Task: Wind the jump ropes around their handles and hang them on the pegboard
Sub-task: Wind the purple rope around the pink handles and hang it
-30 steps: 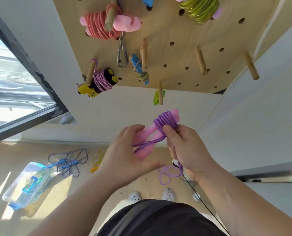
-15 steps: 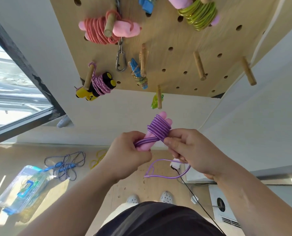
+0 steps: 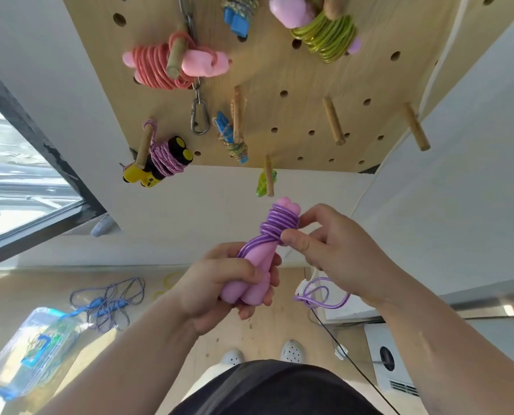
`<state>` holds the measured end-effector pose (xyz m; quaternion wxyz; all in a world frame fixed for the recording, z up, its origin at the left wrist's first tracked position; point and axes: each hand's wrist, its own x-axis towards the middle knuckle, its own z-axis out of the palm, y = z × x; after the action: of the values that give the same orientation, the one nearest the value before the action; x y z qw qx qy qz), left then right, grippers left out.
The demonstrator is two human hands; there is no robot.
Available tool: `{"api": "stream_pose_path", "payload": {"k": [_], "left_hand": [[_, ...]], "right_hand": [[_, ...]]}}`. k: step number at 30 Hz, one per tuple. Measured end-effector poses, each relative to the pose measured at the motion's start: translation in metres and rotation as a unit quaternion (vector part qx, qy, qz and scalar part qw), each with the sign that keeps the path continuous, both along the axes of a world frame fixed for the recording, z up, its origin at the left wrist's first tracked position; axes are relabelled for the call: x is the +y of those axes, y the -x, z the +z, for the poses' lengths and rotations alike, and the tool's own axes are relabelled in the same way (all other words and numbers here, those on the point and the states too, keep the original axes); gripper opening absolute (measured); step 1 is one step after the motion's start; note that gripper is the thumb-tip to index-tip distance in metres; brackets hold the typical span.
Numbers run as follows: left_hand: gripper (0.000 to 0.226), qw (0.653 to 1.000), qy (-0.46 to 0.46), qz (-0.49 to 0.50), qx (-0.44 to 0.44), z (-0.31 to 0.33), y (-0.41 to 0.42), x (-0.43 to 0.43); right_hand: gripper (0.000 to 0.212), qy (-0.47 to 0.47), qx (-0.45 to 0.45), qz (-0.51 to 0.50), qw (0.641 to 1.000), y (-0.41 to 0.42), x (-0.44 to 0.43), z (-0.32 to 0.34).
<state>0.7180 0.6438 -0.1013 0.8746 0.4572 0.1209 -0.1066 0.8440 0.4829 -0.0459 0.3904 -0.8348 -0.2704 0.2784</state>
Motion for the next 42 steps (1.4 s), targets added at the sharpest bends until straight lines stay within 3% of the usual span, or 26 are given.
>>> {"api": "stream_pose_path", "payload": {"k": [5, 9, 12, 18, 21, 23, 25, 27, 28, 31, 33, 35, 36, 39, 40, 42], "left_hand": [[0.043, 0.982, 0.178, -0.06, -0.035, 0.001, -0.005, -0.013], [0.041, 0.947, 0.289, -0.119, -0.074, 0.0, -0.008, -0.015], [0.043, 0.93, 0.331, -0.14, -0.078, -0.008, -0.005, -0.015], [0.044, 0.898, 0.377, -0.187, -0.125, -0.015, 0.003, -0.026], [0.047, 0.903, 0.364, -0.19, -0.127, -0.019, -0.003, -0.019], [0.052, 0.928, 0.313, -0.173, -0.108, -0.023, -0.007, -0.008], [0.06, 0.97, 0.191, -0.139, -0.057, -0.025, -0.011, 0.003], [0.066, 1.0, 0.022, -0.005, 0.021, -0.024, -0.013, 0.008], [0.067, 0.995, -0.059, 0.074, 0.039, -0.024, -0.012, 0.008], [0.073, 0.933, -0.304, 0.193, 0.009, -0.014, -0.005, -0.001], [0.084, 0.842, -0.508, 0.173, -0.048, -0.007, 0.0, -0.013], [0.087, 0.745, -0.634, 0.169, -0.121, -0.011, 0.001, -0.026], [0.083, 0.722, -0.653, 0.182, -0.139, -0.013, 0.001, -0.03], [0.058, 0.706, -0.646, 0.251, -0.148, -0.022, 0.002, -0.03], [0.052, 0.714, -0.63, 0.269, -0.143, -0.022, 0.004, -0.028], [0.045, 0.763, -0.564, 0.29, -0.126, -0.02, 0.007, -0.025]], "right_hand": [[0.056, -0.134, 0.092, 0.018, 0.987, 0.004, 0.006, -0.008], [0.051, -0.222, 0.062, -0.033, 0.972, 0.012, 0.011, -0.018], [0.04, -0.25, 0.096, -0.031, 0.963, 0.016, 0.015, -0.023], [0.054, -0.306, 0.197, 0.071, 0.929, 0.023, 0.012, -0.018], [0.051, -0.288, 0.193, 0.06, 0.936, 0.022, 0.014, -0.013], [0.046, -0.289, 0.207, 0.016, 0.934, 0.022, 0.016, -0.016], [0.031, -0.289, 0.222, -0.049, 0.93, 0.026, 0.019, -0.019], [0.014, -0.28, 0.2, -0.114, 0.932, 0.027, 0.02, -0.025], [0.013, -0.271, 0.177, -0.129, 0.937, 0.027, 0.021, -0.027], [0.009, -0.241, 0.124, -0.157, 0.949, 0.027, 0.022, -0.032], [0.016, -0.245, 0.141, -0.186, 0.941, 0.03, 0.024, -0.034], [0.02, -0.243, 0.161, -0.205, 0.934, 0.033, 0.026, -0.034], [0.02, -0.239, 0.168, -0.205, 0.934, 0.034, 0.026, -0.034], [0.031, -0.241, 0.179, -0.183, 0.936, 0.036, 0.023, -0.034], [0.036, -0.245, 0.188, -0.164, 0.937, 0.036, 0.02, -0.033], [0.024, -0.25, 0.205, -0.118, 0.939, 0.033, 0.014, -0.031]]}}
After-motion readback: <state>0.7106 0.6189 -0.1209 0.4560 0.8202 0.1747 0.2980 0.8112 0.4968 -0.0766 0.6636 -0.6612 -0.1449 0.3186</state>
